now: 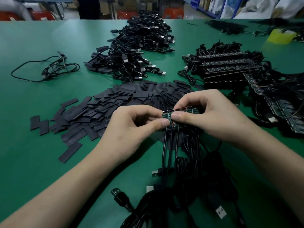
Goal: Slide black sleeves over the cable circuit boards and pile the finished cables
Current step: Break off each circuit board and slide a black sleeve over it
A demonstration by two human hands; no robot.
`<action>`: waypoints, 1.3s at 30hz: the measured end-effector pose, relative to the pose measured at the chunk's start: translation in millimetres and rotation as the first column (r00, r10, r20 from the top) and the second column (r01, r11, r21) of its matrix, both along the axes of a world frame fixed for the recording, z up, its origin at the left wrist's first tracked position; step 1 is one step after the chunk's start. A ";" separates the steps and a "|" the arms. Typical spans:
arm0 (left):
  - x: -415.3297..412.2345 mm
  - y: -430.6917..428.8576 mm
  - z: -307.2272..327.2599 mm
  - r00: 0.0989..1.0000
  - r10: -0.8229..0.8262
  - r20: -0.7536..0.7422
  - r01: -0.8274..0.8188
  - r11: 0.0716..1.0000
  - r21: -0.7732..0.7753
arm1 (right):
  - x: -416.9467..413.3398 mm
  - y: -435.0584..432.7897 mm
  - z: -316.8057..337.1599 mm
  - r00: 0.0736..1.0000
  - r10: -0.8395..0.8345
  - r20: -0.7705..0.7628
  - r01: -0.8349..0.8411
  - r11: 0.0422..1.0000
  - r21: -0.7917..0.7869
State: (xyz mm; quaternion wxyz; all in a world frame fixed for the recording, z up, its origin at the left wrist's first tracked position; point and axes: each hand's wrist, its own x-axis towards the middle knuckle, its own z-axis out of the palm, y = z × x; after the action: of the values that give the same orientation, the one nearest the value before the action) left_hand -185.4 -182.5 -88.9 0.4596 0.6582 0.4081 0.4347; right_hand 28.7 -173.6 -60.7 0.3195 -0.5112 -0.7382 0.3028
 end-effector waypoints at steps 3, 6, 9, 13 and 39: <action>-0.7 0.0 -0.2 1.000 0.024 0.017 -0.023 1.000 -0.011 | -2.8 -1.7 -2.7 1.000 0.008 0.002 -0.008 1.000 0.009; -0.6 0.6 0.5 0.999 -0.002 0.043 0.003 0.999 -0.032 | -3.7 -2.2 -2.5 0.999 0.037 -0.009 -0.037 0.999 0.001; 0.4 -0.6 2.4 0.996 -0.049 0.078 0.055 0.996 -0.067 | -2.9 -2.7 -4.0 0.995 0.090 -0.051 -0.091 0.996 -0.017; 1.5 -1.6 5.0 0.990 -0.066 0.127 0.079 0.991 -0.104 | -1.2 -2.2 -4.1 0.984 0.138 -0.108 -0.142 0.989 -0.029; -12.5 6.2 11.5 0.956 0.208 0.206 -0.233 0.967 0.106 | -44.9 -14.6 6.6 0.989 0.145 0.024 -0.145 0.989 -0.011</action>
State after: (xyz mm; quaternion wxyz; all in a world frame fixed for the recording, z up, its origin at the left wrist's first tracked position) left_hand -197.9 -176.3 -77.4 0.4020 0.5914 0.4037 0.5706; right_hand -16.2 -188.1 -54.1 0.2854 -0.4614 -0.7758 0.3222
